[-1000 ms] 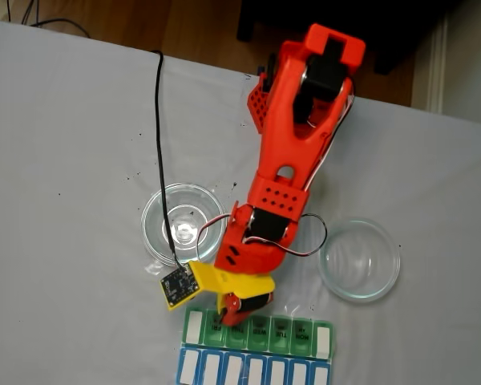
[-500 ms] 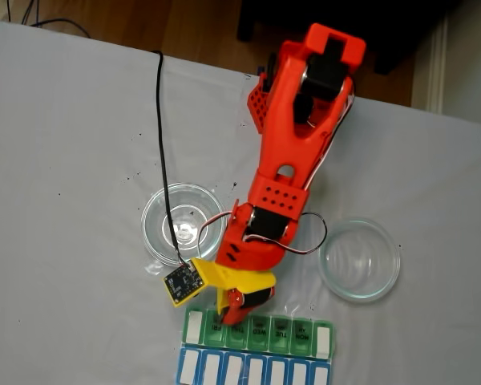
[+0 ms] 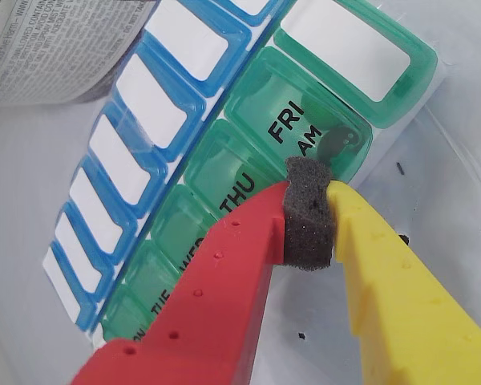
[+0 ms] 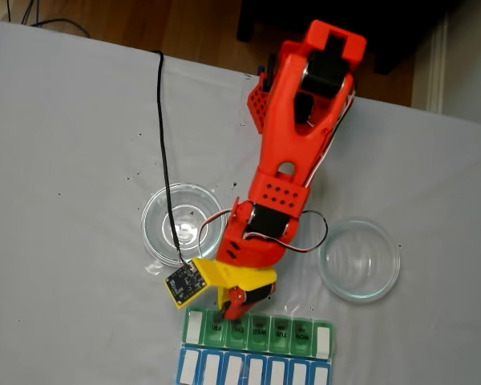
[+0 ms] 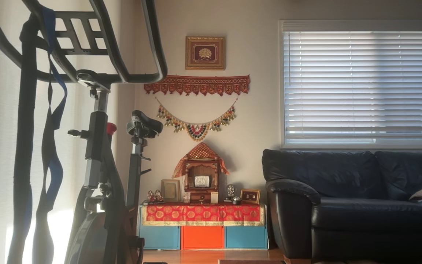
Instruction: Sort medicines into box.
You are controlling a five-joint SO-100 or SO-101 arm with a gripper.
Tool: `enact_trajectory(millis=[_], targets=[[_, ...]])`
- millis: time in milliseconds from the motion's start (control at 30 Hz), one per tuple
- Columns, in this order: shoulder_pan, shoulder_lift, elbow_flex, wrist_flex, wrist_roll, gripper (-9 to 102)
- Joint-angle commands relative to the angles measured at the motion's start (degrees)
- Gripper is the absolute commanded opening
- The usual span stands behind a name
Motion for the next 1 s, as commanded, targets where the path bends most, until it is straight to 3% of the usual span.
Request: enact_trajectory(millis=[0,500,967], targets=[[0.35,1.93,-1.14,-2.55,-0.62,1],[1.41,-2.64,-4.66,-2.99,-2.81,1],[-4.92,28.21,-9.14,23.64,13.01,1]])
